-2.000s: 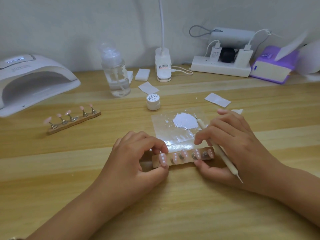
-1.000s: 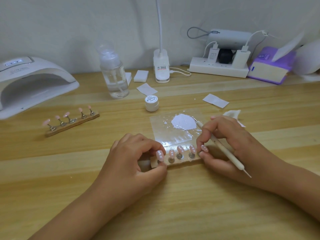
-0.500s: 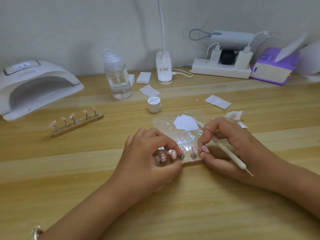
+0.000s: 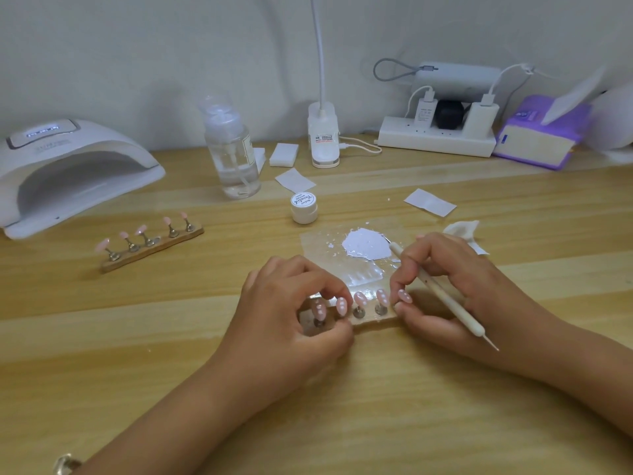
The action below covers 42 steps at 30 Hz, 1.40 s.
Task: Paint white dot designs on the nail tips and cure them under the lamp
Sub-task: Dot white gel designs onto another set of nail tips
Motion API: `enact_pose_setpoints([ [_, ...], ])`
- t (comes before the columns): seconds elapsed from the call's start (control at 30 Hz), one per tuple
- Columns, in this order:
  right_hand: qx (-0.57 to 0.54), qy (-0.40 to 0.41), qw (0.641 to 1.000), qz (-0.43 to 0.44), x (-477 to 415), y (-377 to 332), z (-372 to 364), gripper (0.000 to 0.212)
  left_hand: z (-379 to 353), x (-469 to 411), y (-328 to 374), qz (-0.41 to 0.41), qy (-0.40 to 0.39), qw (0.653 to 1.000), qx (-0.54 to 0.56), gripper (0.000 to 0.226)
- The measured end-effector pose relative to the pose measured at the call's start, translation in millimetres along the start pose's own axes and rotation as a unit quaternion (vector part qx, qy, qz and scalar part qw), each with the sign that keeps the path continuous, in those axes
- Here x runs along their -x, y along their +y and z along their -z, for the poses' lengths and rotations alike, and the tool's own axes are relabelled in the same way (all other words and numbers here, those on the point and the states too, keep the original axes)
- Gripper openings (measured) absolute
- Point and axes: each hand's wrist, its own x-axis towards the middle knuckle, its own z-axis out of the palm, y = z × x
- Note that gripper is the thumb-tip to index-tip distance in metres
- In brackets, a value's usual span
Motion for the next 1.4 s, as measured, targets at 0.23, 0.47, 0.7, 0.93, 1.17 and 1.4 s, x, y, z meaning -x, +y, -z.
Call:
enact_pose_setpoints([
  [0.23,-0.013,0.0,1.0,-0.02,-0.4,-11.1,5.2,0.045,0.3,1.7,1.4,-0.02,0.016,1.0,-0.001,0.008],
  [0.47,-0.084,-0.001,0.996,-0.018,-2.9,-23.6,10.3,0.031,-1.3,1.8,1.2,-0.019,0.02,1.0,0.004,0.009],
  [0.7,-0.111,0.001,0.994,-0.011,-3.7,-26.2,11.5,0.02,-2.2,1.5,-0.6,-0.01,0.03,0.999,0.003,0.007],
  [0.93,-0.099,0.009,0.995,-0.014,-4.1,-23.5,10.2,0.032,-2.1,2.2,-0.9,-0.013,0.036,0.999,-0.011,0.007],
  [1.17,-0.1,0.009,0.995,-0.021,-3.5,-24.6,11.7,0.024,4.7,5.1,-2.4,-0.004,0.024,1.0,-0.004,0.008],
  [1.4,-0.109,0.011,0.994,-0.019,-4.0,-24.5,11.5,0.022,21.6,8.7,-14.7,0.037,0.003,0.997,0.064,0.006],
])
